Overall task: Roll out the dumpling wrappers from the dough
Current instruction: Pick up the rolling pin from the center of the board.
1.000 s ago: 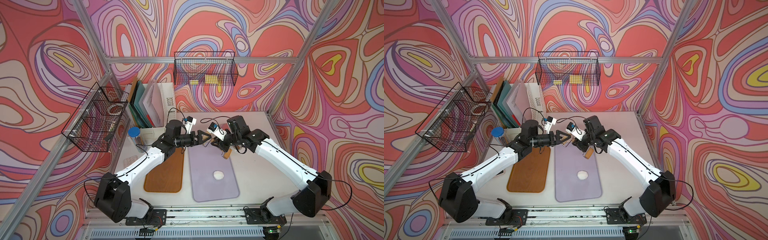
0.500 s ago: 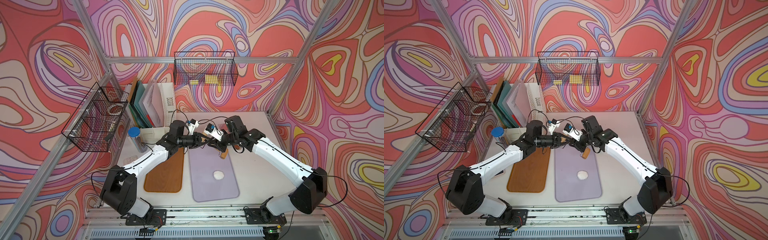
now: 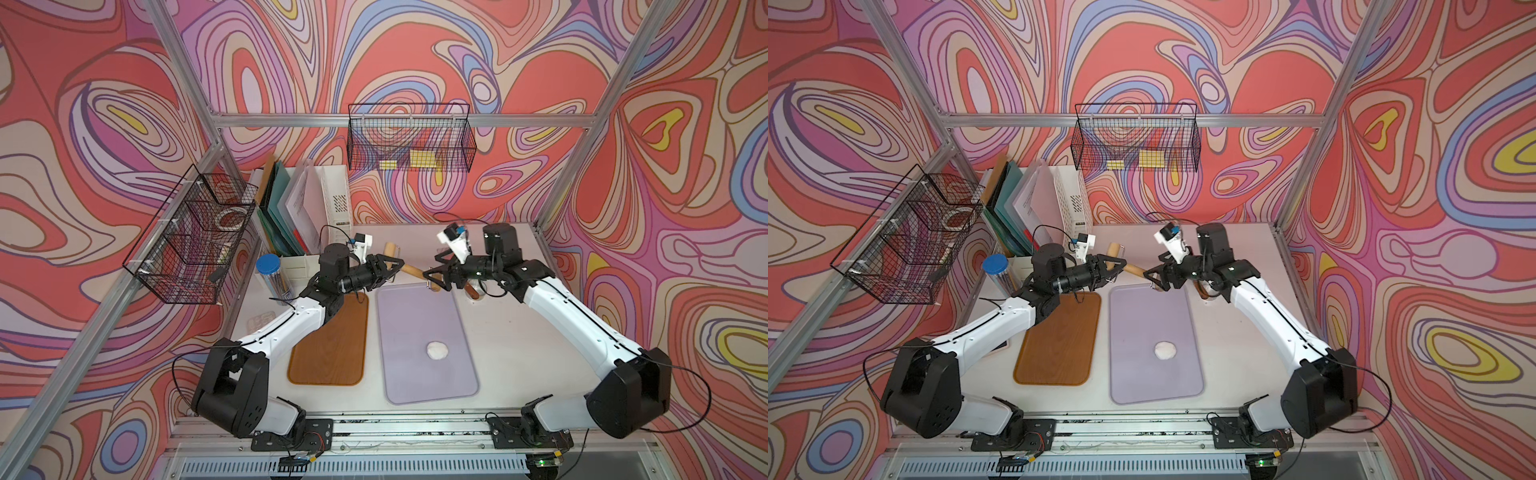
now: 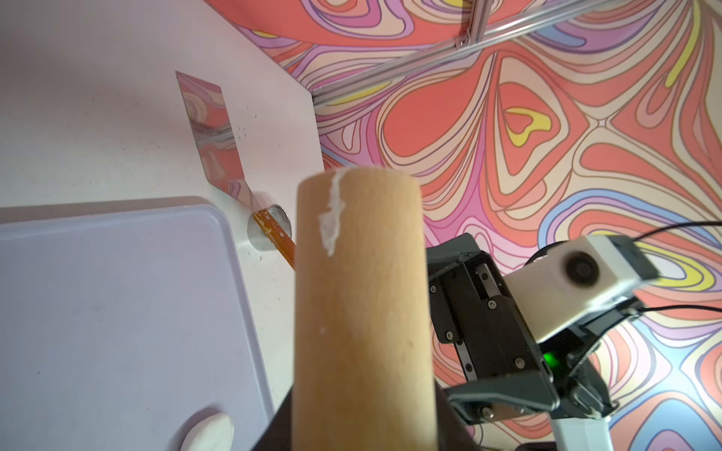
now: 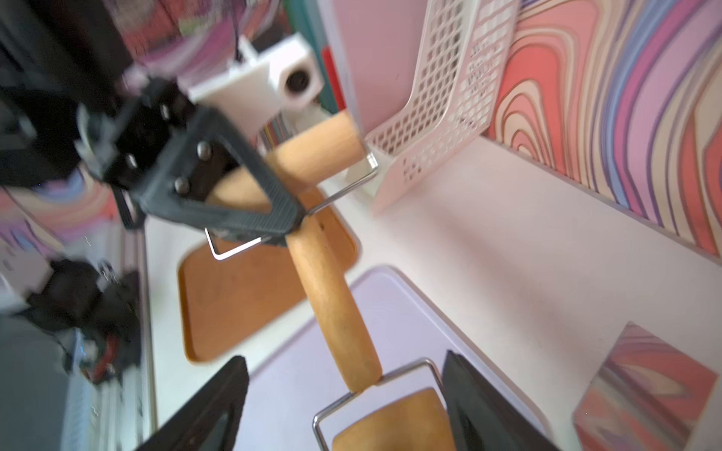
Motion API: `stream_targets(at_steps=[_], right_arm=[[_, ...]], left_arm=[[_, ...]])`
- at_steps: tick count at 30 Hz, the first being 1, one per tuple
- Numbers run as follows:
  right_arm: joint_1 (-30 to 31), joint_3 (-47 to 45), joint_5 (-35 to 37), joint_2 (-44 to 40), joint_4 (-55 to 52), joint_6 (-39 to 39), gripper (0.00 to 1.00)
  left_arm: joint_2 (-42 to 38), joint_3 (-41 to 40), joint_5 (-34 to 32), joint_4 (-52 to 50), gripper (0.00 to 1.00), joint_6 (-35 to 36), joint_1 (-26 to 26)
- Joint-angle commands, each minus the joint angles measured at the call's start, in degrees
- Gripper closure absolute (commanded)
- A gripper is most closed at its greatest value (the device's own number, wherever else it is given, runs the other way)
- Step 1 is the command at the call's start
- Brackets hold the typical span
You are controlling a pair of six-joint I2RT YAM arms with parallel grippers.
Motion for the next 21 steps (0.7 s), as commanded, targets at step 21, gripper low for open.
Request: stream_targets(at_steps=[21], right_arm=[[-3.22, -18.71, -16.66, 9.95, 77.09, 83.3, 0.17]], left_arm=[[1.63, -0.22, -5.53, 23.11, 1.0, -12.03, -4.82]])
